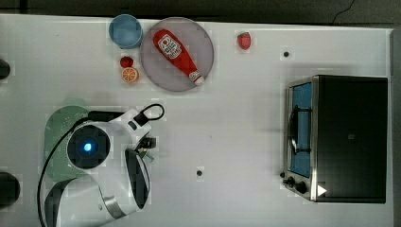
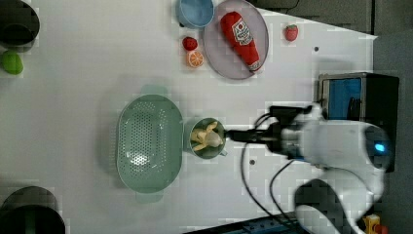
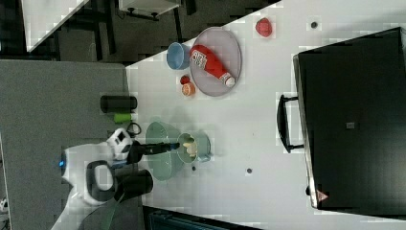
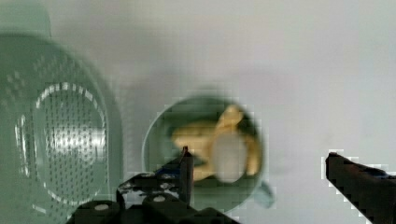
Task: Pick Banana and place it in mug.
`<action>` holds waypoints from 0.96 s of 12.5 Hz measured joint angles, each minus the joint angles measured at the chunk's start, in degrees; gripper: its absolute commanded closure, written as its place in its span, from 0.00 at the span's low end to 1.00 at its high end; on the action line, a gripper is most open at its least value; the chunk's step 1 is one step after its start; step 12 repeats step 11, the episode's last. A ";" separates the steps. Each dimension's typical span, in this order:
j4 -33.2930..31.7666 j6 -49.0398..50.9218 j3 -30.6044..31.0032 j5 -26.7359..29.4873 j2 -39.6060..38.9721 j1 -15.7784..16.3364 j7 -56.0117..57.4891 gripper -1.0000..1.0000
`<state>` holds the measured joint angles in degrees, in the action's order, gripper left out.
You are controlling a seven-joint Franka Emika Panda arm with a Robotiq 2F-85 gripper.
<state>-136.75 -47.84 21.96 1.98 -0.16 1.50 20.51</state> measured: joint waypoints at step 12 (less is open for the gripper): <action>29.04 38.33 -26.78 -2.55 14.44 -4.19 -0.03 0.00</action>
